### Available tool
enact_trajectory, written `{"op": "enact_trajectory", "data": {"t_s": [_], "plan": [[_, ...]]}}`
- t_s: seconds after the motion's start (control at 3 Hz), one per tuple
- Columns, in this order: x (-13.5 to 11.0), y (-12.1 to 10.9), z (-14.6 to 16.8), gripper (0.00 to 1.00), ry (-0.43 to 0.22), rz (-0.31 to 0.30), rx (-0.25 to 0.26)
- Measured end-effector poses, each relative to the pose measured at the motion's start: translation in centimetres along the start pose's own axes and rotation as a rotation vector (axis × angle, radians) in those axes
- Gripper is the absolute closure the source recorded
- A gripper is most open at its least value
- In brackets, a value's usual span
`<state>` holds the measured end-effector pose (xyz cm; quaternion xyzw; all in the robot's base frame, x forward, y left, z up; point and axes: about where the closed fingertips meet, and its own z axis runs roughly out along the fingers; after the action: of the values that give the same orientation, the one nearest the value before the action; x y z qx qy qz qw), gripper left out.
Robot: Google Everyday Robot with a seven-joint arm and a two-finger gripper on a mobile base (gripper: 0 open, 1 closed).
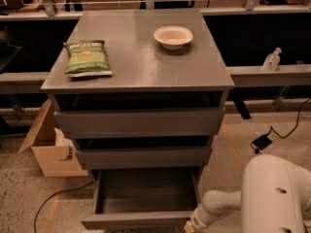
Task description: Close bottom drawer
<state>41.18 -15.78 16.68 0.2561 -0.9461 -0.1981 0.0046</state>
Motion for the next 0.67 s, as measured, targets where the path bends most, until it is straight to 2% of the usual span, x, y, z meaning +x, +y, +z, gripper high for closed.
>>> {"op": "enact_trajectory", "data": {"t_s": [0.33,0.67], "plan": [[-1.62,-0.73,-0.21,1.00,-0.056,0.022,0.017],[-1.62,-0.73,-0.20,1.00,-0.056,0.022,0.017]]}}
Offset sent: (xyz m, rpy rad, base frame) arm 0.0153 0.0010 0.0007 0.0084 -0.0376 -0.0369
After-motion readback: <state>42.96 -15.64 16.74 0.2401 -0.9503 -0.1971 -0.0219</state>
